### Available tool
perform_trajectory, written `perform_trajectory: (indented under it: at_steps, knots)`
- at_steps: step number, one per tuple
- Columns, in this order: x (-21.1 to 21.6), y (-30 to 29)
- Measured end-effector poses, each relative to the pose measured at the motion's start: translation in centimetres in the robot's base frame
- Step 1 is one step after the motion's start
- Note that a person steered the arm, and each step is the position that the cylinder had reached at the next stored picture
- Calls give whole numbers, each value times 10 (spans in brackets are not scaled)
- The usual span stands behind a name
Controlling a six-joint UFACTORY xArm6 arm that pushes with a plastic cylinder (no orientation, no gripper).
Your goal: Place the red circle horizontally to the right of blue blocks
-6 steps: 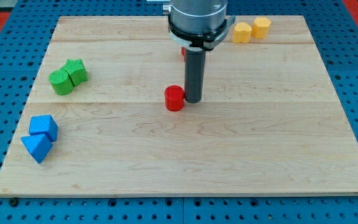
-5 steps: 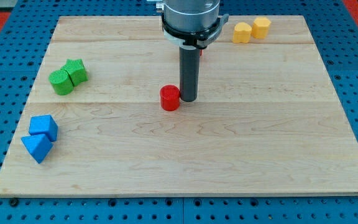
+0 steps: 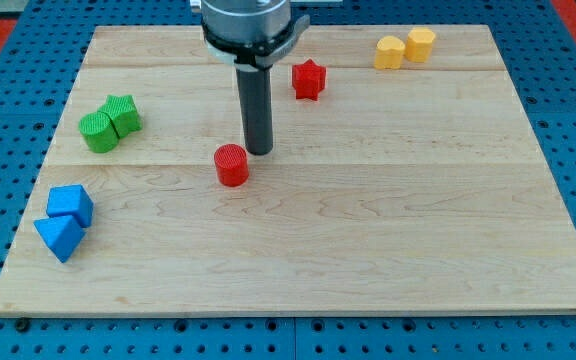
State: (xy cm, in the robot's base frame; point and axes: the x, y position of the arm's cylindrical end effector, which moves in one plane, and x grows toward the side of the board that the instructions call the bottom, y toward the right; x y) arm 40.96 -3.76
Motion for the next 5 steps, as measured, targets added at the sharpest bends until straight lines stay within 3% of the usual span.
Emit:
perform_trajectory:
  at_steps: [1,2,4,5]
  knots:
    - [1,-17]
    - [42,-39]
    - [75,-108]
    - [91,-90]
